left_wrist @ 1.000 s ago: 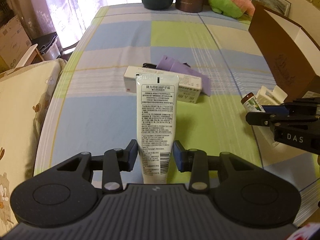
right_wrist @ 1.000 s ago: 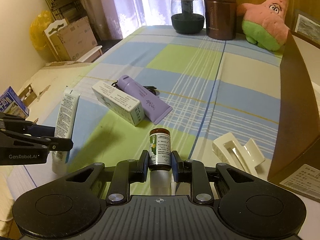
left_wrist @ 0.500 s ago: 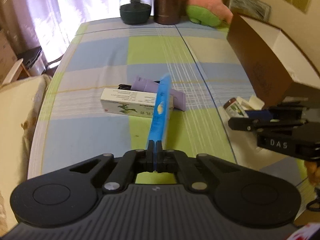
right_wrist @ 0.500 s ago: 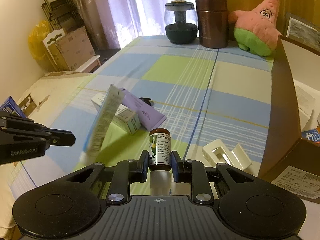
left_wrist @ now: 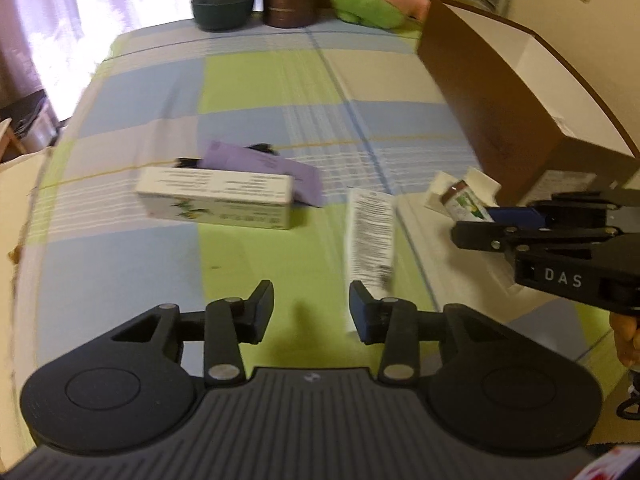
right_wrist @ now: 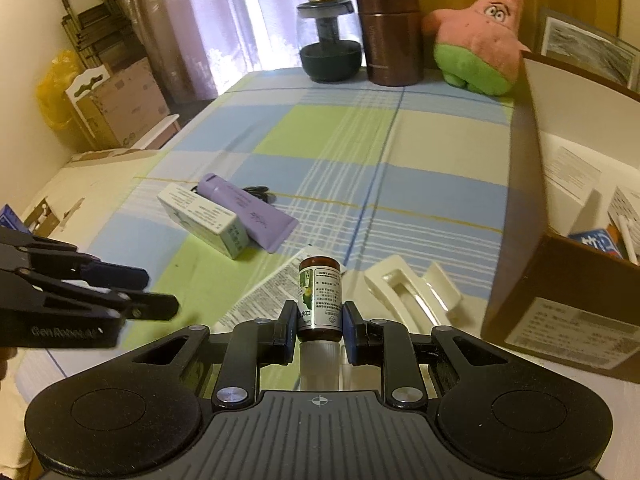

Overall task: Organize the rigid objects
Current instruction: 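Lift the white tube with the left tool and carry it toward the brown box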

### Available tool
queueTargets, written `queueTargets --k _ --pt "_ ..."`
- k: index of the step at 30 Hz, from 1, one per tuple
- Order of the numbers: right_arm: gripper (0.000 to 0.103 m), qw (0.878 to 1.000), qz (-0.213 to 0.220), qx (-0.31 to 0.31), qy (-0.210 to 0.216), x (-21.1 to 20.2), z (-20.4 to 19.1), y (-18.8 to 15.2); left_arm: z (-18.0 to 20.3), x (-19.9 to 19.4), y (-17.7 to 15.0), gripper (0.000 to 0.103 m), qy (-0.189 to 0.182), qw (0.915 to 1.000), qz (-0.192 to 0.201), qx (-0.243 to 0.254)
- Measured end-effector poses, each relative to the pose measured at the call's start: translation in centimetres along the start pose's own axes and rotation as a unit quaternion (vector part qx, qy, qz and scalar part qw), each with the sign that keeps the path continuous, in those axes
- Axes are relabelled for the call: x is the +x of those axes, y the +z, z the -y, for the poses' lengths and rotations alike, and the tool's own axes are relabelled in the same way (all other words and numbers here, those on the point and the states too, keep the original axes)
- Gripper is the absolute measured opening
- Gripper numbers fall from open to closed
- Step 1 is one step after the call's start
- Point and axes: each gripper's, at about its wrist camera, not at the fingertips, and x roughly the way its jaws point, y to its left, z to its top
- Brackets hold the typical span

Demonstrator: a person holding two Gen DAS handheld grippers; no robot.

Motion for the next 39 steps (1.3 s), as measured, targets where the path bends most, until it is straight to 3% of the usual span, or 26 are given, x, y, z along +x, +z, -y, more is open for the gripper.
queueTargets --k 10,19,30,39 --pt "0.02 0.999 0.002 0.034 -0.019 -1.5 2.3 -0.9 3.4 3.9 1.4 0.037 -0.034 0.9976 -0.032 0.051" --pt "0.02 0.998 0.005 0.059 -0.032 -2.6 4.0 -1.6 4.6 6.7 1.8 0.035 -0.014 0.9942 -0.054 0.092" --pt "0.02 0.997 0.005 0.068 -0.036 -3.1 4.6 -2.0 5.1 6.9 1.9 0.033 0.0 0.9931 -0.047 0.108" --pt "0.02 0.997 0.013 0.063 -0.03 -3.3 4.4 -1.8 5.5 4.3 2.2 0.032 -0.002 0.9945 -0.005 0.104"
